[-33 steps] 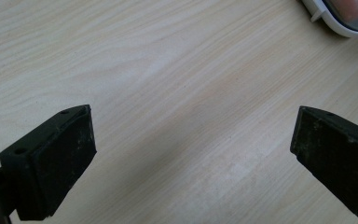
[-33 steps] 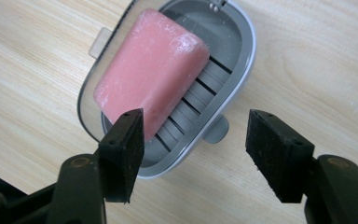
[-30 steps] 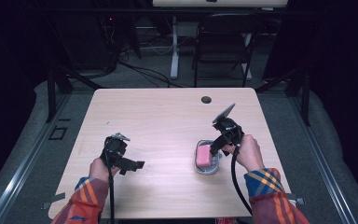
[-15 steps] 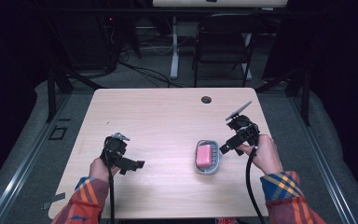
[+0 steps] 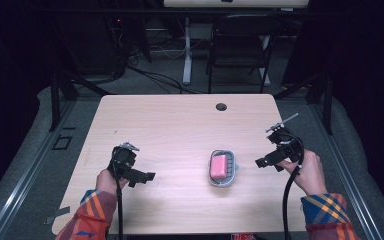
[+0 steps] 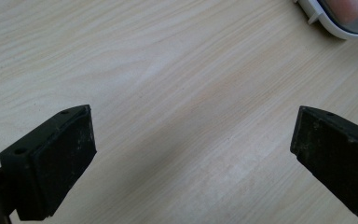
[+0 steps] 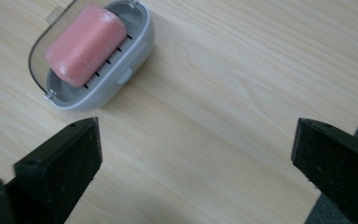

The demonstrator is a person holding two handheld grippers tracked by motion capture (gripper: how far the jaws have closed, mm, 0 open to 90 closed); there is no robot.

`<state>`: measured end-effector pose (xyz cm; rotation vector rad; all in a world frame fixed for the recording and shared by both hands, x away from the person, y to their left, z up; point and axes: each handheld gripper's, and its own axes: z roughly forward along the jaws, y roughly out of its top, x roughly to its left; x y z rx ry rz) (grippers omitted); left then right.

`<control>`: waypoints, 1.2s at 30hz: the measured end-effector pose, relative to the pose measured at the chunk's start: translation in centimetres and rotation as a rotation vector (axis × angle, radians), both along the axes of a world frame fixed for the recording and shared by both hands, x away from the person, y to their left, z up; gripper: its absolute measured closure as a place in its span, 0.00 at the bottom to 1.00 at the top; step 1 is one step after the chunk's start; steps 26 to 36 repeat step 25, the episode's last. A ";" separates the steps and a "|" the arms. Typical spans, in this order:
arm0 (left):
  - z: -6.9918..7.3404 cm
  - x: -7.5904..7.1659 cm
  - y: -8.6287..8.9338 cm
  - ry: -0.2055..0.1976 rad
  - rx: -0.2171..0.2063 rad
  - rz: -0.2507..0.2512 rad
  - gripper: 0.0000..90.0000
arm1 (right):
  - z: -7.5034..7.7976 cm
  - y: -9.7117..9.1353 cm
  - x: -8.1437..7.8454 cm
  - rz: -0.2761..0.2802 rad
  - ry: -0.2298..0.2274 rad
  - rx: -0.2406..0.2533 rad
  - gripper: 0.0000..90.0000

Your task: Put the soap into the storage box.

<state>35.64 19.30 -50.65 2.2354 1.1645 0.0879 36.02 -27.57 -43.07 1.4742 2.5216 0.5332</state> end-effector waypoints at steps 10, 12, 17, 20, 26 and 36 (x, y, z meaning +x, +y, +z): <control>0.0 0.0 -0.1 0.001 0.005 -0.004 0.00 | -2.7 -3.7 -2.6 -0.016 -0.029 0.007 0.00; 0.0 0.0 0.0 0.002 0.005 -0.004 0.00 | -3.4 -4.3 -3.2 -0.022 -0.035 0.016 0.00; -0.1 0.0 -0.1 0.002 0.006 -0.009 0.00 | -5.4 -5.1 -4.7 0.005 -0.056 0.007 0.00; -0.1 0.0 -0.2 0.002 0.004 -0.007 0.00 | -6.4 -5.3 -5.2 0.025 -0.040 0.019 0.01; 0.0 0.0 -0.2 0.002 -0.001 -0.008 0.00 | -7.2 -5.2 -5.3 0.049 -0.035 0.000 0.01; 0.0 0.0 -0.2 0.002 -0.001 -0.008 0.00 | -7.2 -5.2 -5.3 0.049 -0.035 0.000 0.01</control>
